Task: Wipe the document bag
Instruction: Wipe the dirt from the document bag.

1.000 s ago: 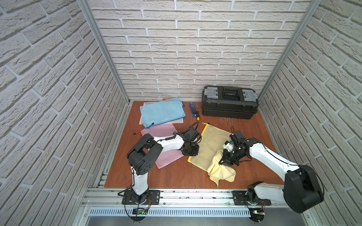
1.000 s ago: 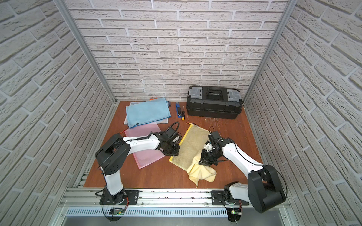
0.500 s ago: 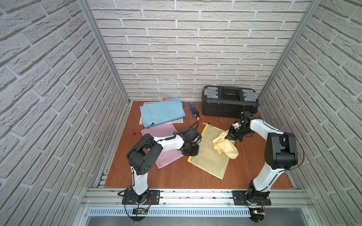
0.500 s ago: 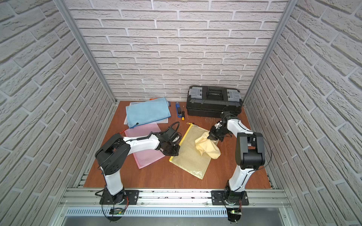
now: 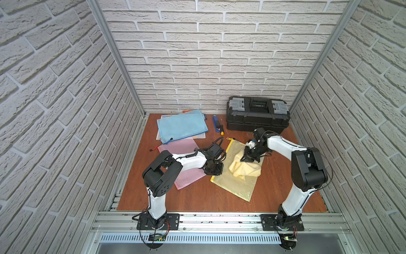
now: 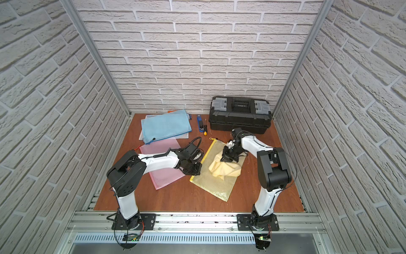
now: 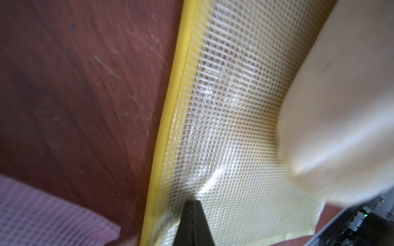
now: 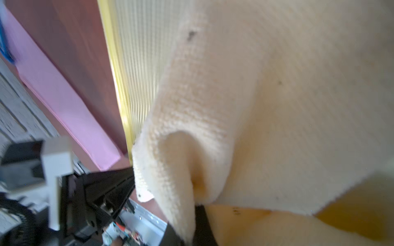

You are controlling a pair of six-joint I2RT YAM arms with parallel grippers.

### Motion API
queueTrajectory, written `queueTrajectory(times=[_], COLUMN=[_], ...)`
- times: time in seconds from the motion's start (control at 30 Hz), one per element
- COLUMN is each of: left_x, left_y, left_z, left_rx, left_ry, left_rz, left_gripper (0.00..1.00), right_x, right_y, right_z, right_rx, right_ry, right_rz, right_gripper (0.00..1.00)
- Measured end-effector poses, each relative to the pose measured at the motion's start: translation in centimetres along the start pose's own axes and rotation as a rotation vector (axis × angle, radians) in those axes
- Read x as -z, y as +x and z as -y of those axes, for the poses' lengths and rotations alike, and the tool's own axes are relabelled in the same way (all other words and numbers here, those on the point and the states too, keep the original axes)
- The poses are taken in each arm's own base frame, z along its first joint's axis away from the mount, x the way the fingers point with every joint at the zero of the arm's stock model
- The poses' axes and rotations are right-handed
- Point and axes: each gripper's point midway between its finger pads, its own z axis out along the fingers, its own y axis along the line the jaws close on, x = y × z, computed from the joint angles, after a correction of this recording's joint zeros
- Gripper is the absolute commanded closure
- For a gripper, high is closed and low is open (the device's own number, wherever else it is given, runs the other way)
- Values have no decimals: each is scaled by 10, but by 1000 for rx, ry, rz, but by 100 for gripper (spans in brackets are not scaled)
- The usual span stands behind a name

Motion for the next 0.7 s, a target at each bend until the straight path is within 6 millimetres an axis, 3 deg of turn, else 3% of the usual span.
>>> queueTrajectory(times=[0.1, 0.2, 0.3, 0.43, 0.57, 0.7], left_x=[0, 0, 0, 1, 1, 2], left_y=[0, 0, 1, 1, 0, 1], left_z=[0, 0, 1, -1, -2, -5], left_rx=[-2, -3, -4, -10, -16, -16], left_ry=[-3, -5, -8, -16, -26, -40], left_rz=[0, -1, -7, -9, -5, -2], left_gripper=[100, 100, 100, 100, 100, 100], right_x=[-29, -34, -25, -9, 18, 56], right_y=[43, 47, 15, -64, -131, -157], right_z=[-25, -36, -46, -44, -6, 36], right_rx=[58, 67, 50, -6, -99, -163], right_ry=[-4, -13, -32, -82, -82, -37], right_rz=[-99, -108, -58, 44, 147, 229], right_gripper=[98, 98, 98, 98, 98, 98])
